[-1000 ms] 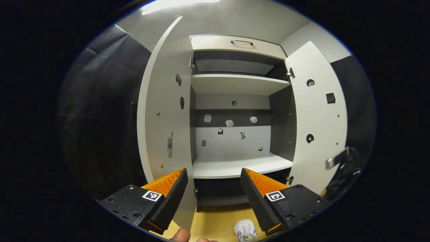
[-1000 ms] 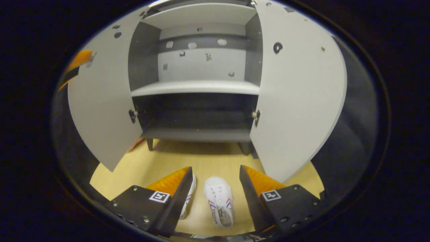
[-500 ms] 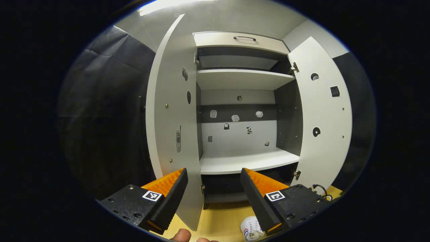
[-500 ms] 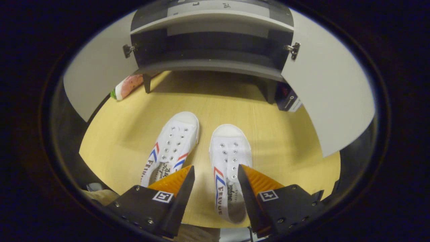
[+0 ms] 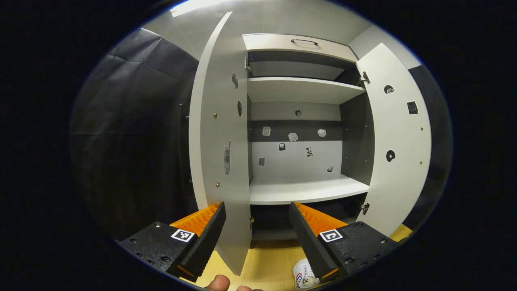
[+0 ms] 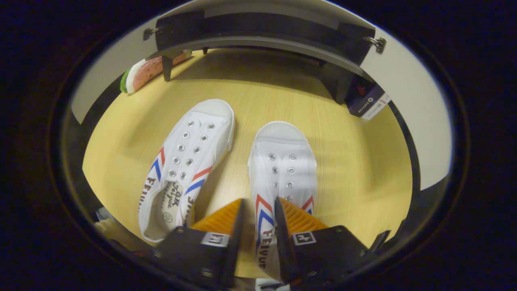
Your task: Grab one shoe with the right hand and put it into the shoe cabinet, grab the other shoe with the left hand and put it into the shoe cabinet; then close the right door with the right hand and the left door with the left hand.
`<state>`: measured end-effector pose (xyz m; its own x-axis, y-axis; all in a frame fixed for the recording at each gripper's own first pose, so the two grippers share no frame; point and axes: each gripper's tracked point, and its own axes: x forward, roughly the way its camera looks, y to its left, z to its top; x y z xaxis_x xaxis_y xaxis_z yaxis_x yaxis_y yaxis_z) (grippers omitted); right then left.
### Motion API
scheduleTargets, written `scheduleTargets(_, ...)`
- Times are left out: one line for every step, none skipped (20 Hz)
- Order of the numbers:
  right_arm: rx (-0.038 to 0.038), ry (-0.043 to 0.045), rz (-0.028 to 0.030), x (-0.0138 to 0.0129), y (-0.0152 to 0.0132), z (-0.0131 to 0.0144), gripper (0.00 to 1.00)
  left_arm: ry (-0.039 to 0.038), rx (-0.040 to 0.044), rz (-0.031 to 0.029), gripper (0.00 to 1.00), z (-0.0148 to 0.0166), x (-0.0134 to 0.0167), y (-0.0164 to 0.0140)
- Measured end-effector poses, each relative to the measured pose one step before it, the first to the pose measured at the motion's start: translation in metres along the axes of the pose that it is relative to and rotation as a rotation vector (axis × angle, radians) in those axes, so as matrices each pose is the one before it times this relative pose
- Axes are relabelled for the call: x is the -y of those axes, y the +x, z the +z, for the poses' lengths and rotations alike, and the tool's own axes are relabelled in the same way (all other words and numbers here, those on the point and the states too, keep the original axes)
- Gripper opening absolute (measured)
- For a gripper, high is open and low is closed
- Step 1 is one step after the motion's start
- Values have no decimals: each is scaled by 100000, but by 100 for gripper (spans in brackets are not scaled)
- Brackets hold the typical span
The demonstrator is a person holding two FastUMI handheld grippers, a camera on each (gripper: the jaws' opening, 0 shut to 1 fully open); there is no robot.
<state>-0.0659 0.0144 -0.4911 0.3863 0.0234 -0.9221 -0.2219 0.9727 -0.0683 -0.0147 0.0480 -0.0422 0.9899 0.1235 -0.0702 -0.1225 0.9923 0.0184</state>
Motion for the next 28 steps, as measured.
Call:
scheduleTargets(1172, -2020, -1354, -338, -1503, 191, 23, -319, 161, -86, 96, 29, 11, 10)
scheduleTargets(487, -1590, -577, 55, 83, 73, 24, -321, 58, -131, 96, -43, 5, -43)
scheduleTargets(1497, 1704, -1094, 211, -647, 220, 24, -191, 0, -389, 96, 9, 90, -33)
scheduleTargets(32, 1484, -313, -187, 2005, 51, 7, -187, -74, -491, 96, -38, 44, -68)
scheduleTargets(955, 1562, 585, 75, -1730, -5, 7, -67, 8, -423, 96, 3, 52, -71)
scheduleTargets(645, 1738, 486, 119, -279, 94, 7, 38, 15, -283, 96, -40, -31, -72)
scheduleTargets(819, 2220, 571, 50, -177, 101, 7, -36, 257, -228, 96, 60, -16, -88)
scheduleTargets(1043, 2454, 186, 288, -424, 249, 7, -198, 207, -266, 96, -32, 44, -10)
scheduleTargets(904, 1973, -154, 505, -592, 306, 7, -547, 149, -253, 96, -11, 39, -45)
scheduleTargets(1316, 1639, -212, 338, -722, 399, 7, -872, 168, -306, 96, 0, 12, -93)
scheduleTargets(1845, 1747, 356, 62, -787, 504, 7, -745, -22, -358, 96, -32, 76, 19)
scheduleTargets(2339, 863, 141, 116, -812, 616, 7, -300, -262, -169, 96, -125, -41, 47)
scheduleTargets(2473, -64, -212, 203, -763, 614, 7, 51, -339, -80, 96, -105, -48, 66)
scheduleTargets(2452, -373, 267, 69, -952, 876, 7, 55, -233, -178, 96, -117, 71, 43)
scheduleTargets(2975, -166, 327, 3, -1026, 1043, 7, 6, -203, -274, 97, -102, 69, 15)
scheduleTargets(3089, 131, 287, -29, -1016, 1319, 6, 67, -247, -180, 97, -75, 65, 88)
scheduleTargets(3320, 69, 307, -14, -992, 1359, 7, 77, -325, -215, 97, -104, 119, 76)
scheduleTargets(3336, -228, 406, -66, -991, 1668, 6, 103, -346, -233, 97, -157, 104, 42)
scheduleTargets(3794, 238, 117, 147, -817, 1588, 6, 43, -110, -228, 97, -35, 34, 41)
scheduleTargets(3825, 305, 120, -219, -1006, 1999, 6, 150, -50, -171, 97, -41, 69, 93)
scheduleTargets(4226, 654, -133, -83, -764, 2082, 6, 350, 149, -9, 97, 62, -28, 16)
scheduleTargets(4083, 608, 111, 35, -703, 2333, 6, 554, 360, -160, 97, 6, 65, 110)
scheduleTargets(3954, 183, 60, -10, -495, 2247, 6, 819, 322, -406, 97, 91, 131, 71)
scheduleTargets(3491, -281, 138, 81, -302, 2356, 6, 956, 256, -180, 97, -96, 43, 20)
scheduleTargets(3220, -761, 355, 69, -104, 2172, 6, 877, -85, 99, 97, 26, 39, 133)
scheduleTargets(3631, -842, 136, 104, 179, 2336, 6, 384, 65, -45, 97, -63, 73, 68)
scheduleTargets(3318, -914, -121, 131, 362, 2191, 6, -203, 92, -281, 97, 0, 68, 83)
scheduleTargets(3183, -1031, -262, 253, 699, 2086, 6, -521, -277, -285, 97, -89, 143, 63)
